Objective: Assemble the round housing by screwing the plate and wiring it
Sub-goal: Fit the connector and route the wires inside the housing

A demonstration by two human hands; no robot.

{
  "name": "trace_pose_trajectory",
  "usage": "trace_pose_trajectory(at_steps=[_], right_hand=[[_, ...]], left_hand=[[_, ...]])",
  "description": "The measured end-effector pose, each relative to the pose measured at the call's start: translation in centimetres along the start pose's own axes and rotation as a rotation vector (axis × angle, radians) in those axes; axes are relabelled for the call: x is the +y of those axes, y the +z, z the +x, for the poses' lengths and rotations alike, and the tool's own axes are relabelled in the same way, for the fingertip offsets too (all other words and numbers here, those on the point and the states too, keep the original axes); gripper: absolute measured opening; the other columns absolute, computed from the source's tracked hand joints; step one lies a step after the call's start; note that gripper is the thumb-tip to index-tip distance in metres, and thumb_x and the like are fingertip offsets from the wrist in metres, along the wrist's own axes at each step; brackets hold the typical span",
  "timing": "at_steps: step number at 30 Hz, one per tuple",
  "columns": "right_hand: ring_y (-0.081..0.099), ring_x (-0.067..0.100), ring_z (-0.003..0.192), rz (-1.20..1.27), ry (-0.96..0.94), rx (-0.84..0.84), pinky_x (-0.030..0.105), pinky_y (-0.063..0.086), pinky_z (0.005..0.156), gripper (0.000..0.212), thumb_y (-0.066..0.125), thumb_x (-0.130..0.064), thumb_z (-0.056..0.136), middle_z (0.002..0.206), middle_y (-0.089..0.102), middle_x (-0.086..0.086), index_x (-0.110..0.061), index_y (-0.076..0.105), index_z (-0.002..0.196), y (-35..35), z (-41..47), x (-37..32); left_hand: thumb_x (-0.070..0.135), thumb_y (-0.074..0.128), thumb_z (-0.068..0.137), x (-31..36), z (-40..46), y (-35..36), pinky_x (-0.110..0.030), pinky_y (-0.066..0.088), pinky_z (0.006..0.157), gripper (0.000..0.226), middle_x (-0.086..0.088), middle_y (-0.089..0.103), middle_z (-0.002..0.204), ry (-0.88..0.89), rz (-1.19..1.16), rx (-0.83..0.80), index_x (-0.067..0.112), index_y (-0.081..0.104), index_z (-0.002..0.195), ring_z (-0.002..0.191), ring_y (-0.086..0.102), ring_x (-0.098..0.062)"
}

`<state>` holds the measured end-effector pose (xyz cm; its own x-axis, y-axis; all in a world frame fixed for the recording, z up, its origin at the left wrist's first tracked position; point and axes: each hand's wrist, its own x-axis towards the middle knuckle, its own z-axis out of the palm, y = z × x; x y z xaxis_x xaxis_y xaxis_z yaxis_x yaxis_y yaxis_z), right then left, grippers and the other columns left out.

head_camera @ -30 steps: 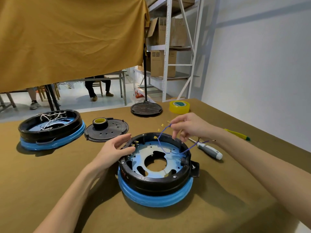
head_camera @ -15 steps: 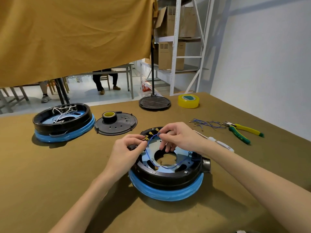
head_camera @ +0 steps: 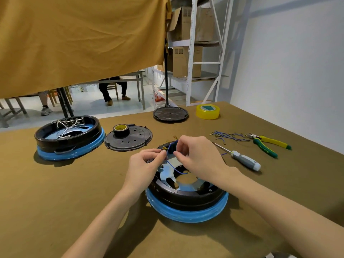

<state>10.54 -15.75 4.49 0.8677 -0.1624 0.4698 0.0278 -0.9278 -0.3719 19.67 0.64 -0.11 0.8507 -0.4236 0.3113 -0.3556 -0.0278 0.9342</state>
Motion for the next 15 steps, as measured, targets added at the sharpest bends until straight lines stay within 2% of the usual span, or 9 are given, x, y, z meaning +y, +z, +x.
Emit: trace_pose_trajectory(at_steps=[2, 4, 7, 11, 15], right_hand=[[0.068, 0.012, 0.076, 0.172, 0.133, -0.145, 0.032, 0.058, 0.071, 0.019, 0.067, -0.032, 0.098, 0.081, 0.073, -0.004, -0.016, 0.076, 0.098, 0.1, 0.4, -0.1], [0.073, 0.017, 0.081, 0.493, 0.296, -0.312, 0.033, 0.062, 0.077, 0.023, 0.063, -0.025, 0.101, 0.091, 0.077, 0.007, -0.009, 0.076, 0.109, 0.1, 0.8, -0.1], [0.074, 0.021, 0.082, 0.857, 0.446, -0.361, 0.031, 0.061, 0.071, 0.025, 0.060, -0.024, 0.104, 0.098, 0.077, 0.013, -0.005, 0.074, 0.110, 0.3, 1.0, 0.0], [0.072, 0.019, 0.079, 0.913, 0.506, -0.349, 0.028, 0.058, 0.061, 0.027, 0.059, -0.027, 0.105, 0.093, 0.075, 0.010, -0.006, 0.074, 0.109, 1.3, 1.1, -0.2], [0.071, 0.022, 0.068, 0.954, 0.538, -0.381, 0.027, 0.058, 0.051, 0.027, 0.055, -0.027, 0.106, 0.091, 0.068, 0.012, -0.003, 0.068, 0.111, 2.0, 1.3, -0.4]], left_hand=[[0.027, 0.073, 0.094, 0.0, 0.0, 0.2, -0.009, 0.052, 0.068, 0.024, 0.022, 0.075, 0.094, -0.029, -0.074, -0.014, 0.036, 0.083, 0.074, 0.094, 0.067, 0.008], [0.029, 0.072, 0.094, 0.0, -0.2, 0.3, -0.012, 0.055, 0.071, 0.020, 0.021, 0.075, 0.100, -0.042, -0.074, -0.048, 0.034, 0.084, 0.080, 0.098, 0.067, 0.006], [0.031, 0.071, 0.094, -0.5, -0.4, 0.3, -0.015, 0.054, 0.078, 0.016, 0.019, 0.073, 0.106, -0.015, -0.003, -0.060, 0.029, 0.084, 0.085, 0.106, 0.064, 0.006], [0.029, 0.072, 0.093, -0.6, -0.5, 0.1, -0.013, 0.047, 0.087, 0.015, 0.030, 0.071, 0.103, 0.000, 0.034, -0.076, 0.031, 0.084, 0.084, 0.111, 0.058, 0.014], [0.026, 0.070, 0.095, -0.8, -0.9, -0.2, -0.009, 0.044, 0.087, 0.017, 0.026, 0.070, 0.110, 0.020, 0.047, -0.072, 0.031, 0.083, 0.085, 0.114, 0.055, 0.018]])
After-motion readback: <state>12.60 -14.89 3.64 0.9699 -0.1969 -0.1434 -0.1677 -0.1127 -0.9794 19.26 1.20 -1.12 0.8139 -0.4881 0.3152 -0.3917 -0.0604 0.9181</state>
